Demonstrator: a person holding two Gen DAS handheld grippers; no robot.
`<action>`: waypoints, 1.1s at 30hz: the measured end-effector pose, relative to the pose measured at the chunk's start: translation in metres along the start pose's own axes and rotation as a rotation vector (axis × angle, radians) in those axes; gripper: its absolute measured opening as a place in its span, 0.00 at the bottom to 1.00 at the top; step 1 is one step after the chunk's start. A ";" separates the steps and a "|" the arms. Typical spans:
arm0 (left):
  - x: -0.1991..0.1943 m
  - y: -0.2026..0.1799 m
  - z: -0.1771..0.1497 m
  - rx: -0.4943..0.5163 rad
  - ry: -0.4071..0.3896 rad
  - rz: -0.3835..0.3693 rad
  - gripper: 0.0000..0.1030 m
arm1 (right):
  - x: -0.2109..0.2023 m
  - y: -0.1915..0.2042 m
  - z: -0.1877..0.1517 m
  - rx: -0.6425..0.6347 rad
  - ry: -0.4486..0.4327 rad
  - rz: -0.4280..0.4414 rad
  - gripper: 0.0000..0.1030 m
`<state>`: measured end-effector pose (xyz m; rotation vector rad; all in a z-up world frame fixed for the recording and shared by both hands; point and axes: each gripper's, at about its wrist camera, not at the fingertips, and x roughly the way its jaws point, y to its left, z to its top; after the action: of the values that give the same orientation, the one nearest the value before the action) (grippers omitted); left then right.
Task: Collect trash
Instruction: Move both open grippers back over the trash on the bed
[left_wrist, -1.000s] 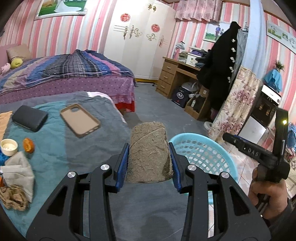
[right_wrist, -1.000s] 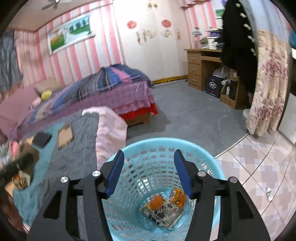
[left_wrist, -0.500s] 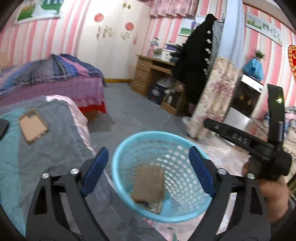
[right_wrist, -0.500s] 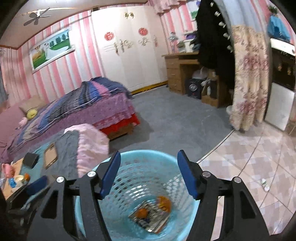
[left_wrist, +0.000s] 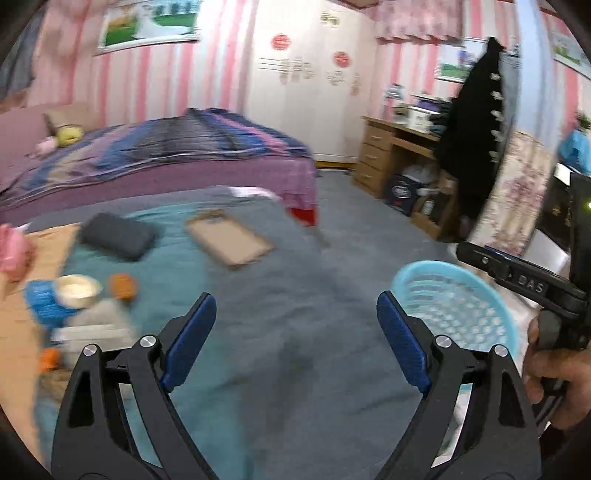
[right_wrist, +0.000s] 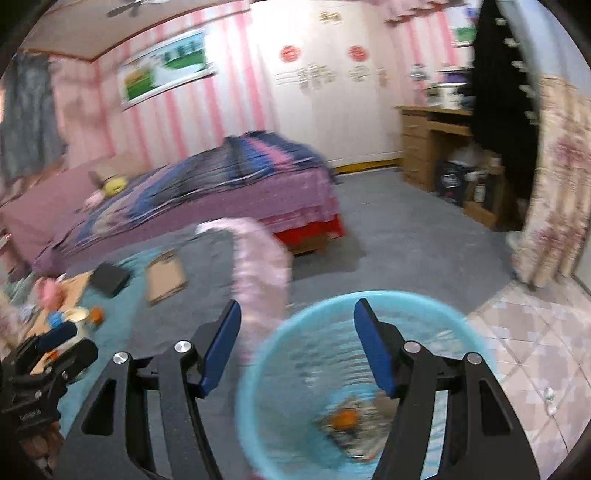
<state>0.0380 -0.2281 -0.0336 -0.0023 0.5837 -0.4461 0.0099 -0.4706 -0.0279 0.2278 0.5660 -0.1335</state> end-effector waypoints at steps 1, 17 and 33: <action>-0.006 0.014 -0.001 -0.010 0.007 0.020 0.83 | 0.003 0.015 -0.001 -0.021 0.006 0.021 0.61; -0.091 0.249 -0.048 -0.209 0.031 0.345 0.84 | 0.022 0.233 -0.047 -0.270 0.102 0.282 0.63; -0.105 0.285 -0.078 -0.215 0.084 0.339 0.84 | 0.053 0.314 -0.103 -0.445 0.304 0.320 0.63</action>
<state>0.0348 0.0821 -0.0789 -0.0895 0.6976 -0.0531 0.0606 -0.1446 -0.0856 -0.1000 0.8359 0.3415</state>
